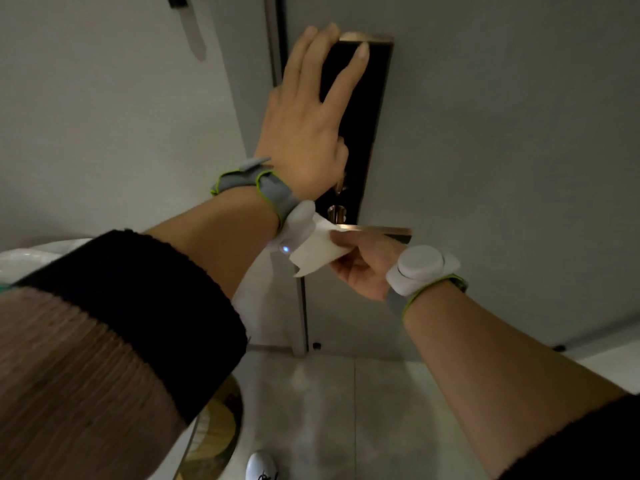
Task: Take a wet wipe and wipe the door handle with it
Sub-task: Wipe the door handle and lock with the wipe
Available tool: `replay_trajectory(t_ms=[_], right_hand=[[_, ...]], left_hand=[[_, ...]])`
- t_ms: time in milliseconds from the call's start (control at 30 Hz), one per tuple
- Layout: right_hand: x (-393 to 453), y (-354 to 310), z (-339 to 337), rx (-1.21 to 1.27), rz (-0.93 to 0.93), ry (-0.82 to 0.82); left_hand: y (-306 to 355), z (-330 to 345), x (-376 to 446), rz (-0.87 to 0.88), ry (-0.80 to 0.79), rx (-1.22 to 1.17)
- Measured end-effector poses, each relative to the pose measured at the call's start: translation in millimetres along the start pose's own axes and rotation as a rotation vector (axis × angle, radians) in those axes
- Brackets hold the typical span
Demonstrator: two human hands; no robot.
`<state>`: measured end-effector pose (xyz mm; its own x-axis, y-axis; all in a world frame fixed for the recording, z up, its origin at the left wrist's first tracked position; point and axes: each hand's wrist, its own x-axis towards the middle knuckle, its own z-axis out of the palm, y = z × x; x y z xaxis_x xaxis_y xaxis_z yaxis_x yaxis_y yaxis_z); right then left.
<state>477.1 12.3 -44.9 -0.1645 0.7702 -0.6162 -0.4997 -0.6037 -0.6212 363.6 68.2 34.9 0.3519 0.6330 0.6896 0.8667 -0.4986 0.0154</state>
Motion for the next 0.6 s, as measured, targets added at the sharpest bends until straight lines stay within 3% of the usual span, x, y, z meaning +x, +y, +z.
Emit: replay_trajectory(t_ms=[167, 267, 367, 433, 600], right_hand=[[-27, -31, 8, -0.054, -0.093, -0.135], [-39, -42, 17, -0.052, -0.108, -0.136], [-46, -42, 27, -0.182, -0.080, -0.068], [-47, -39, 36, -0.212, -0.089, -0.046], [-32, -16, 79, -0.198, -0.109, -0.056]], left_hand=[[0, -25, 4, -0.017, -0.149, -0.093], [-4, -47, 5, -0.043, -0.225, -0.160], [-14, -65, -6, -0.142, -0.190, -0.221], [-20, -70, -19, -0.323, -0.246, -0.279], [-56, -82, -65, -0.961, -0.594, -0.530]])
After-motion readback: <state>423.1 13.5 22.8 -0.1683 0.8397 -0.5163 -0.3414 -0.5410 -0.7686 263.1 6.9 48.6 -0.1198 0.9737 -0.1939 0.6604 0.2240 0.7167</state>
